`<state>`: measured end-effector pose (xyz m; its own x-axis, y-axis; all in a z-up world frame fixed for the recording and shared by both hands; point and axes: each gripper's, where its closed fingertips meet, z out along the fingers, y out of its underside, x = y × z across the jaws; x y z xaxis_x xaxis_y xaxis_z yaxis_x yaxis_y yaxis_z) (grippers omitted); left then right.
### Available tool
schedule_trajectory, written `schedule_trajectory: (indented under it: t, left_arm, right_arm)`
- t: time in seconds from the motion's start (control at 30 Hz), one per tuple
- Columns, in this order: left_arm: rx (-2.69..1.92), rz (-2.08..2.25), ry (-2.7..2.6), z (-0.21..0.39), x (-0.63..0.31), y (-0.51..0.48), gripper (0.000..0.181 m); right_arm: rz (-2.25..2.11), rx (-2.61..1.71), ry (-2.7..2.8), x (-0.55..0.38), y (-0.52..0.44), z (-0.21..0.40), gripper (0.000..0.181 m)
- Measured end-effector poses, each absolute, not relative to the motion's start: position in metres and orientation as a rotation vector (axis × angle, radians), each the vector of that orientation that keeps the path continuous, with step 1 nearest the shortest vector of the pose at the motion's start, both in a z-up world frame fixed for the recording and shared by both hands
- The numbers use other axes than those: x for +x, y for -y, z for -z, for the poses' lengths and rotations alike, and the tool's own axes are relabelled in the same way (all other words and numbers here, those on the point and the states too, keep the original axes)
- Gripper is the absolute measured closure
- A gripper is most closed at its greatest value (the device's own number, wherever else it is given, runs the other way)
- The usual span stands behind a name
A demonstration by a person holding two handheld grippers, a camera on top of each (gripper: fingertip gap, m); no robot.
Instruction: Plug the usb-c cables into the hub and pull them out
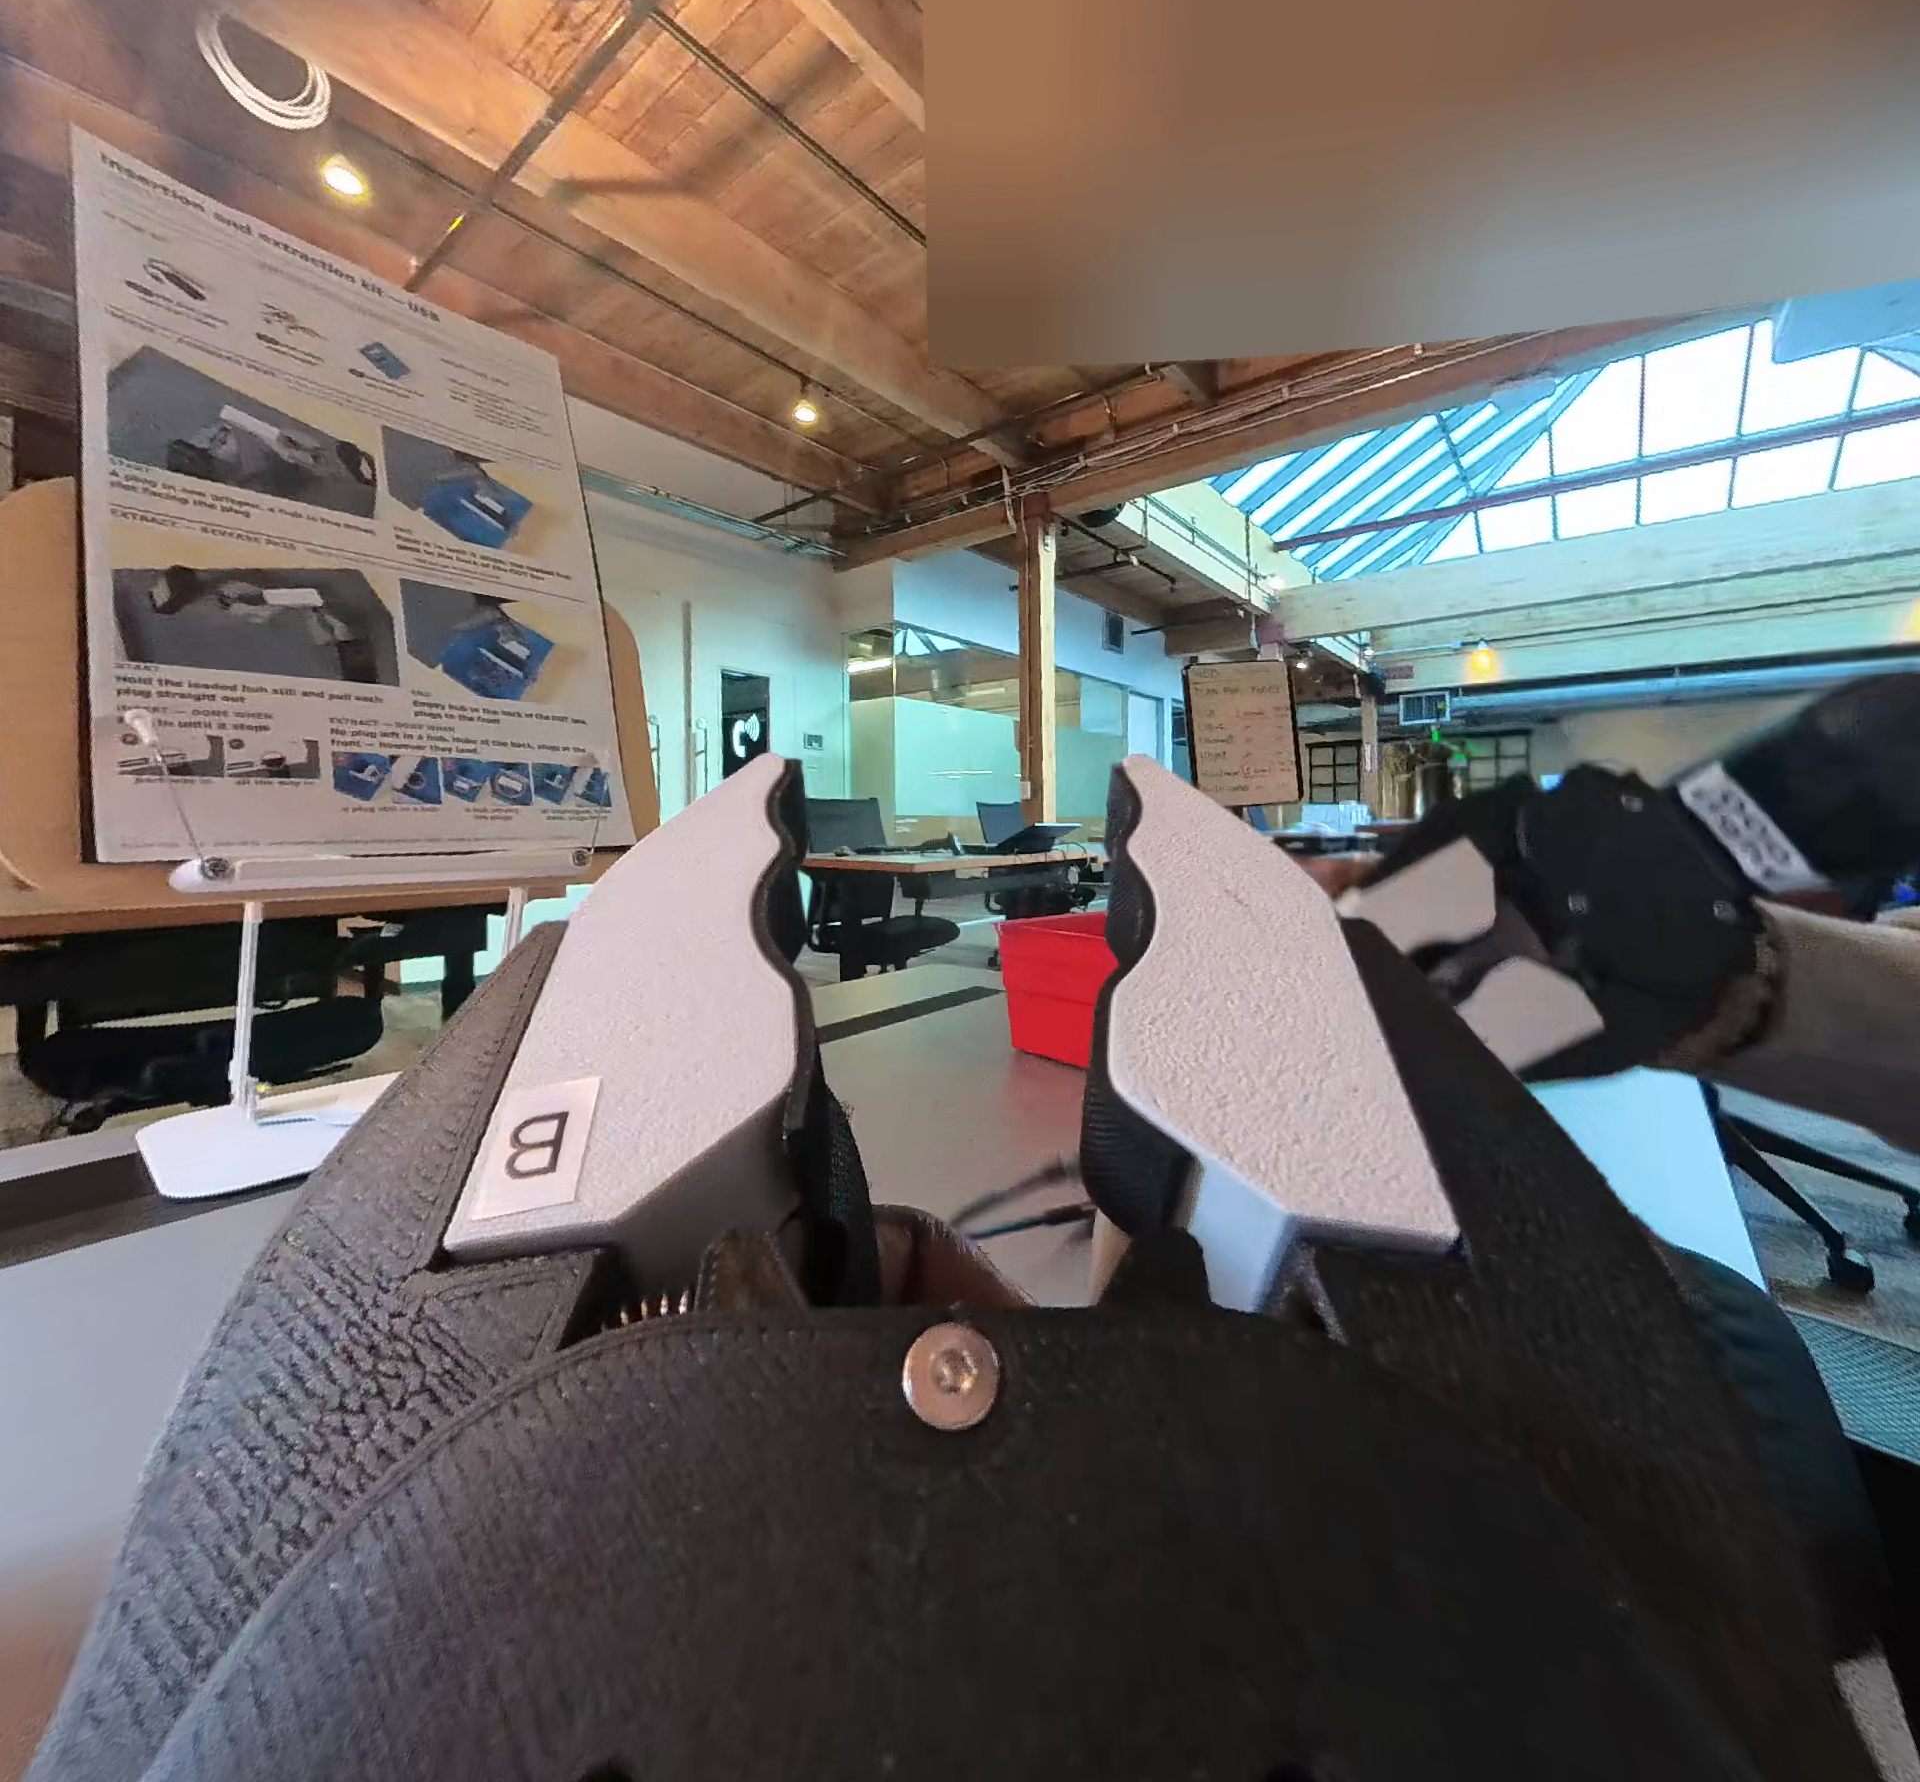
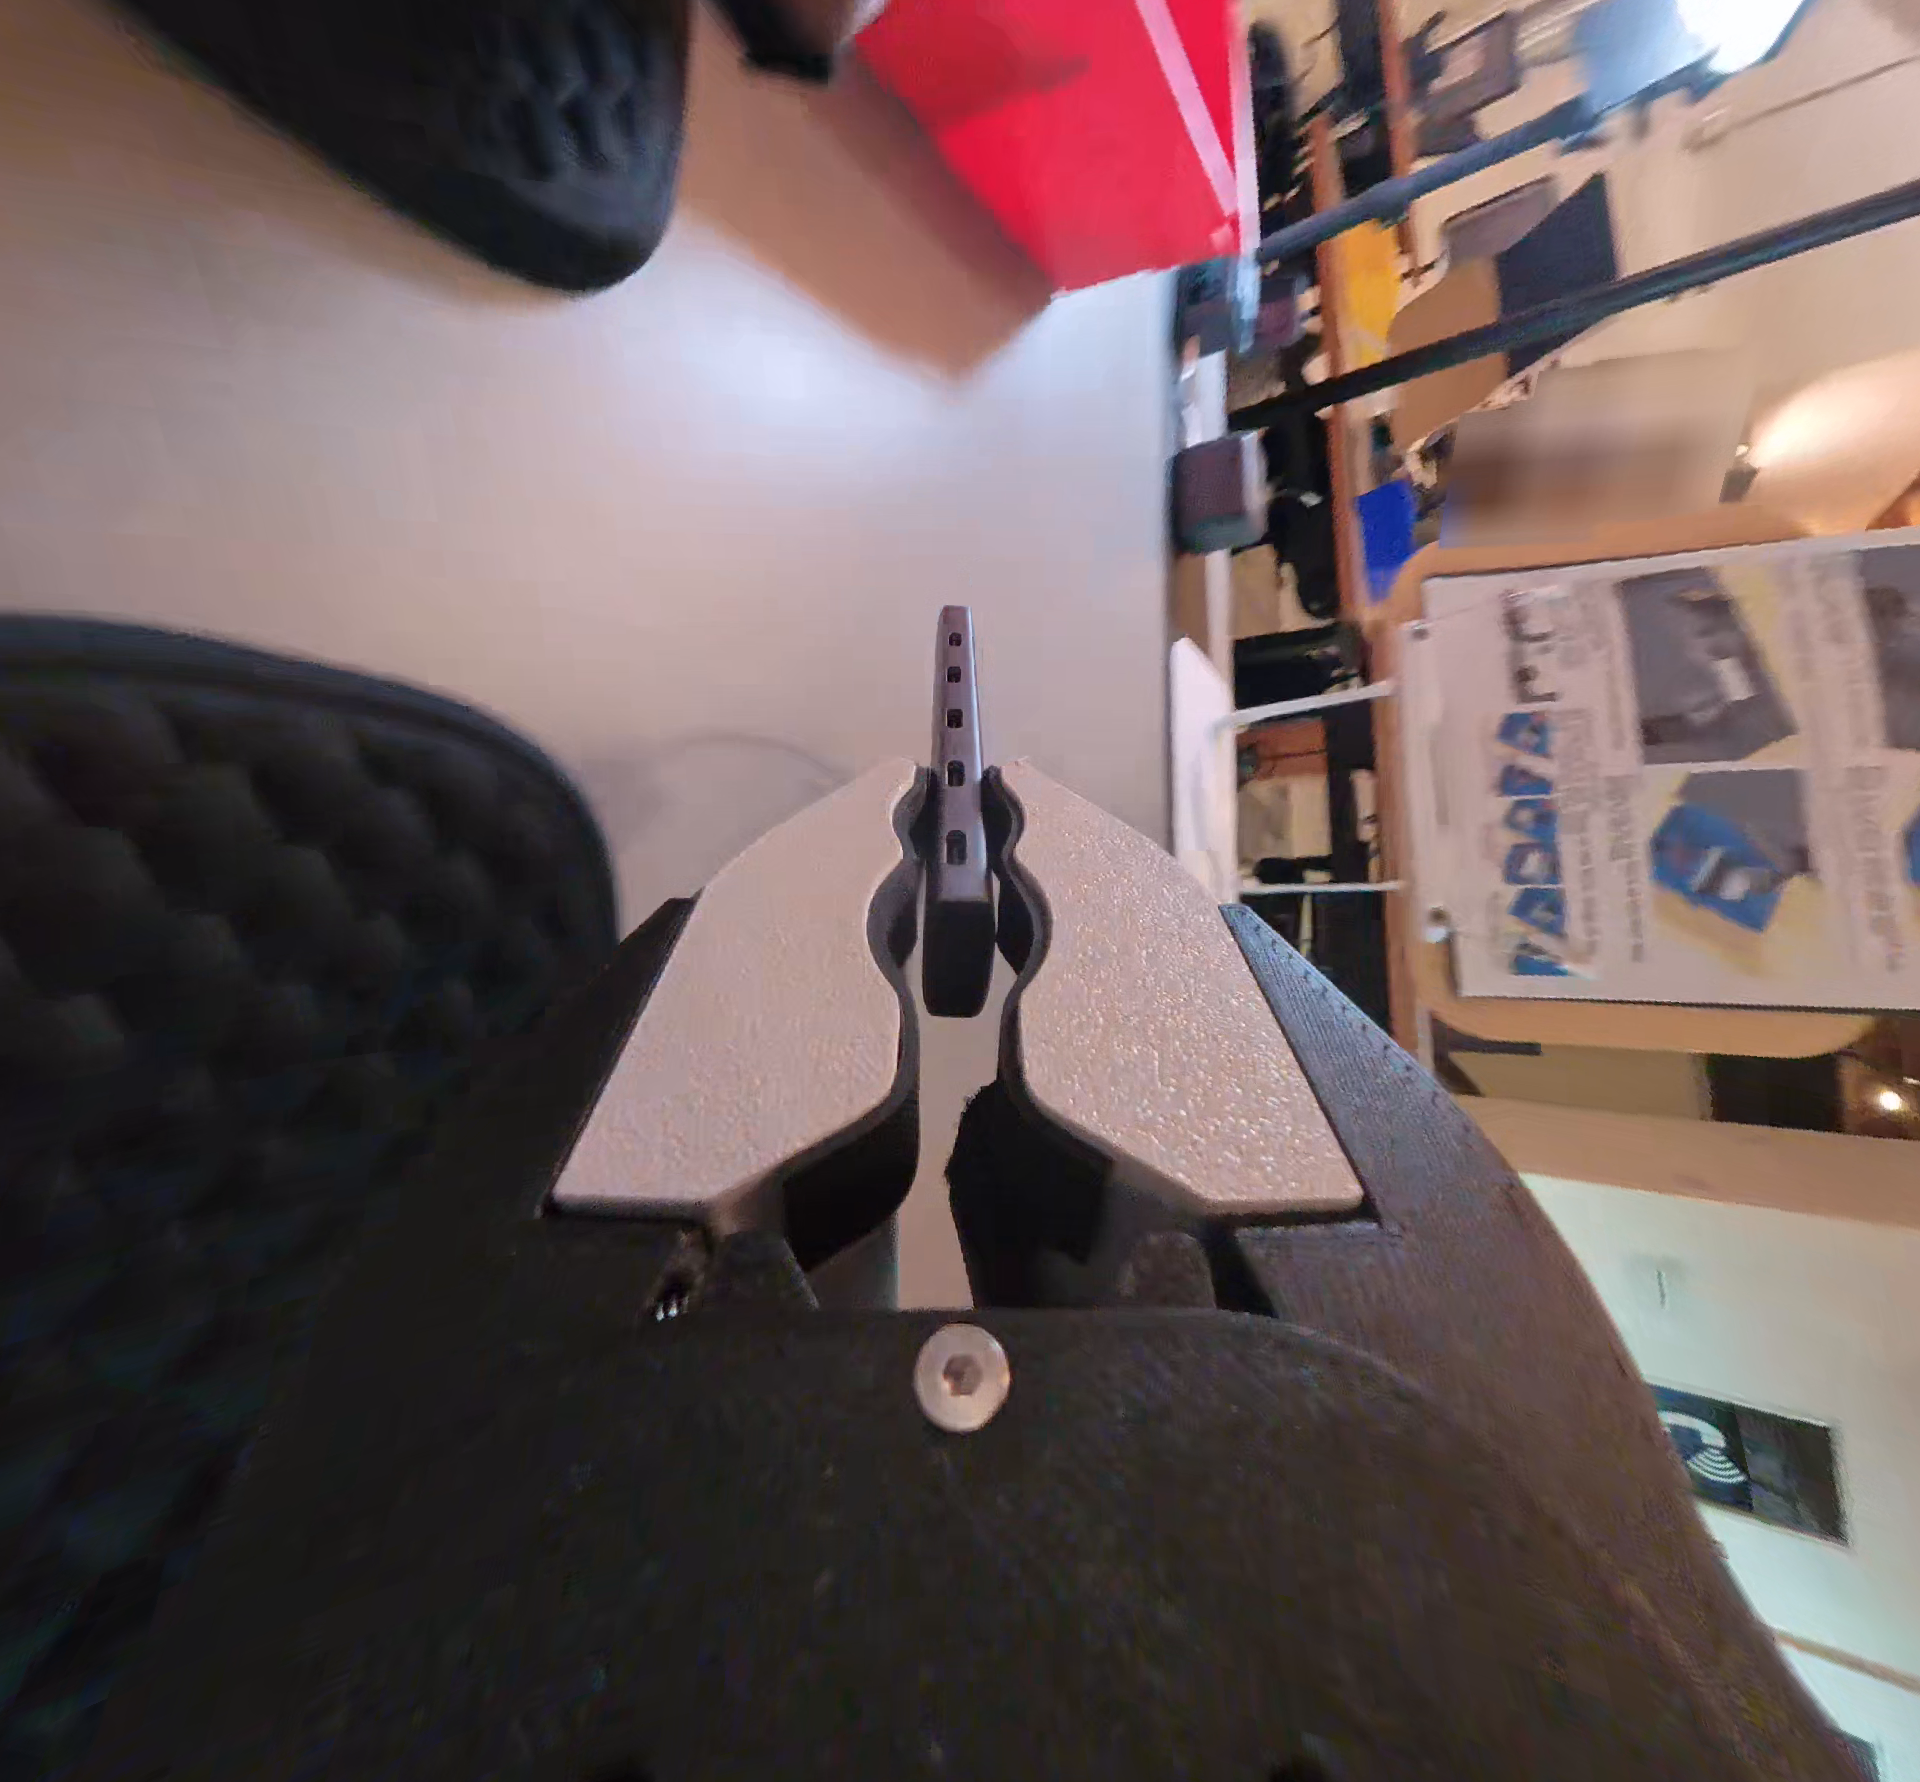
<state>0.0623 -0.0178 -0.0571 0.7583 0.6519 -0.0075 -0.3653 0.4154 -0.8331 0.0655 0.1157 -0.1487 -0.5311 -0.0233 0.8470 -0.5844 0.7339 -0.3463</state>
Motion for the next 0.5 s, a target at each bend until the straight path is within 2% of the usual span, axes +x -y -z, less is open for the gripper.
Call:
schedule_trajectory:
  t: [0.13,0.3,0.43,0.5]
  left_arm:
    - [-0.941,-0.669,0.358,0.057,0.060,0.020,0.125]
    - [-0.956,-0.674,0.364,0.059,0.059,0.019,0.126]
    - [-0.979,-0.680,0.366,0.061,0.058,0.016,0.126]
    - [-0.993,-0.675,0.367,0.063,0.057,0.014,0.126]
  right_arm:
    - [-0.701,0.490,2.087,0.071,-0.123,0.188,0.171]
    - [-0.794,0.458,2.161,0.083,-0.125,0.202,0.166]
    - [-0.914,0.383,2.313,0.096,-0.128,0.211,0.148]
    - [-0.973,0.331,2.381,0.099,-0.130,0.210,0.127]
